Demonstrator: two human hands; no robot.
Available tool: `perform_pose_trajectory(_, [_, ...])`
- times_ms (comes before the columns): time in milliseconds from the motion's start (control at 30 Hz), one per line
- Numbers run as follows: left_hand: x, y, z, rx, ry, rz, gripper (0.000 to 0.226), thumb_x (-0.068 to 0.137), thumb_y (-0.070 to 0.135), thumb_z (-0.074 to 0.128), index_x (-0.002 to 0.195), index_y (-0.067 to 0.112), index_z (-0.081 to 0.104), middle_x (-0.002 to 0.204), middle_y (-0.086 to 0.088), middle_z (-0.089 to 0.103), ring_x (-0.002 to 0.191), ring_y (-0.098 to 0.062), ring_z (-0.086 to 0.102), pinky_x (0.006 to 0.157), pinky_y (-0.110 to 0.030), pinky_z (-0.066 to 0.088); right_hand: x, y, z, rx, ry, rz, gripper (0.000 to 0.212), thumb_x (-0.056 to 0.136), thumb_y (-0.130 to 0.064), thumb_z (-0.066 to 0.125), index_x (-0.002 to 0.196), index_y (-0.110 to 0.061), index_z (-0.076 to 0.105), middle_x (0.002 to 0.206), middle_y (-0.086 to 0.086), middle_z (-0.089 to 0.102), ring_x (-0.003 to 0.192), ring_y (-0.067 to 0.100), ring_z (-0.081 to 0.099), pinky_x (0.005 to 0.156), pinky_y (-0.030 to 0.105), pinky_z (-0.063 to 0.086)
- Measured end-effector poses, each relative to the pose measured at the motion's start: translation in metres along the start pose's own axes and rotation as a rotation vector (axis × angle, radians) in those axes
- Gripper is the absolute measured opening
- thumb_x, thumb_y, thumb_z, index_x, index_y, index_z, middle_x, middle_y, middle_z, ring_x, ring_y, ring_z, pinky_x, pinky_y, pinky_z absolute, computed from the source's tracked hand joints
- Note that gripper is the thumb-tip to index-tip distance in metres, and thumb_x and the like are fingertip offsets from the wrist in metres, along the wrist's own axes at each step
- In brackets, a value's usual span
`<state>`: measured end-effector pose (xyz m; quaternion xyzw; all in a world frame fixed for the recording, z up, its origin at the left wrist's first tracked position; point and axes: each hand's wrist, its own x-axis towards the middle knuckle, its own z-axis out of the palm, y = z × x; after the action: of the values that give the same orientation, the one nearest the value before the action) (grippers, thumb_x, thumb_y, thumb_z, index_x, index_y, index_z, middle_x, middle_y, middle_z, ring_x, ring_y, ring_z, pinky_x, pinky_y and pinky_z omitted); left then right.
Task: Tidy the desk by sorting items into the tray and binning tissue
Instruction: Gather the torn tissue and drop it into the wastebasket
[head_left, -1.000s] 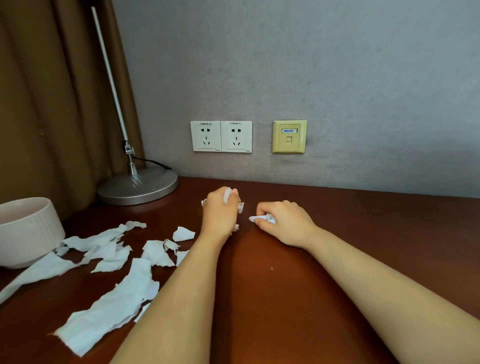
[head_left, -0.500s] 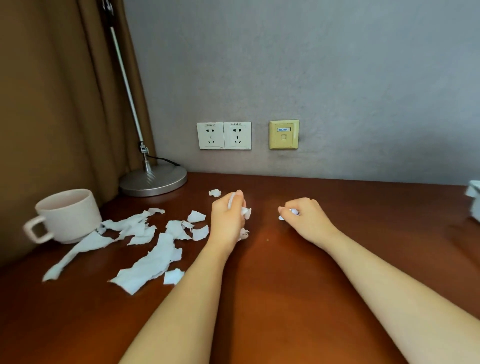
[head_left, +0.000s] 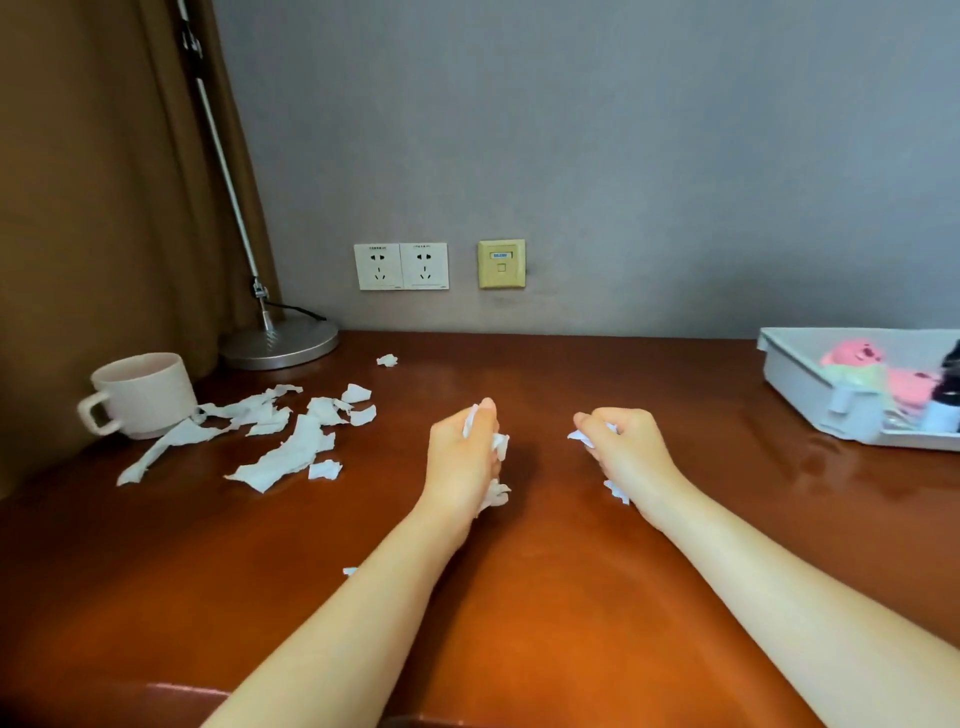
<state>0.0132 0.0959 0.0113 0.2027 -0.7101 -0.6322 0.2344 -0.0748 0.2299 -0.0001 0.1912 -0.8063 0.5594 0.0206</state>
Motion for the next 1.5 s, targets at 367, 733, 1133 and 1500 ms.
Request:
perform_pose_trajectory(367, [-0.085,0.042,0.047,-0.052,-0.283,0.104,0.041,0.098,0.036,0.041,0.062,0.015,0.037,0.051,0.0,0.035,0.04,-0.008,0.033,0.04,-0.016,0.034,-0.068,-0.024,-0.099,0.082,0.157,-0.08,0.039,0.088,-0.015,0.054,0.051,-0.01,0.041,0.055,0.008,0.033,0.039,0.005,0.026,0.047,0.024,0.023])
perform_pose_trajectory(733, [-0.184,0.053,0.164,-0.047,-0.871,0.256,0.047,0.099,0.025,0.043,0.053,0.015,0.042,0.041,0.007,0.036,0.037,-0.007,0.029,0.04,-0.017,0.028,-0.173,0.027,-0.217,-0.097,0.268,0.015,0.043,0.085,-0.005,0.055,0.045,-0.01,0.04,0.037,-0.009,0.04,0.034,0.001,0.038,0.042,0.009,0.026])
perform_pose_trajectory(1133, [-0.307,-0.029,0.321,0.029,-1.308,0.024,0.05,0.098,0.023,0.045,0.05,0.012,0.04,0.038,0.001,0.036,0.031,-0.01,0.026,0.035,-0.014,0.024,-0.318,0.167,-0.314,-0.018,0.621,0.394,0.041,0.09,-0.002,0.044,0.05,-0.008,0.036,0.038,-0.01,0.03,0.036,0.003,0.023,0.04,0.015,0.019])
perform_pose_trajectory(1500, [-0.382,-0.157,0.42,0.222,-1.26,-0.524,0.043,0.097,0.019,0.048,0.056,0.014,0.036,0.037,0.004,0.034,0.027,-0.006,0.03,0.034,-0.015,0.027,-0.413,0.319,-0.327,0.129,0.726,0.891,0.027,0.093,-0.017,0.05,0.067,-0.009,0.049,0.06,0.012,0.031,0.048,0.015,0.026,0.047,0.023,0.023])
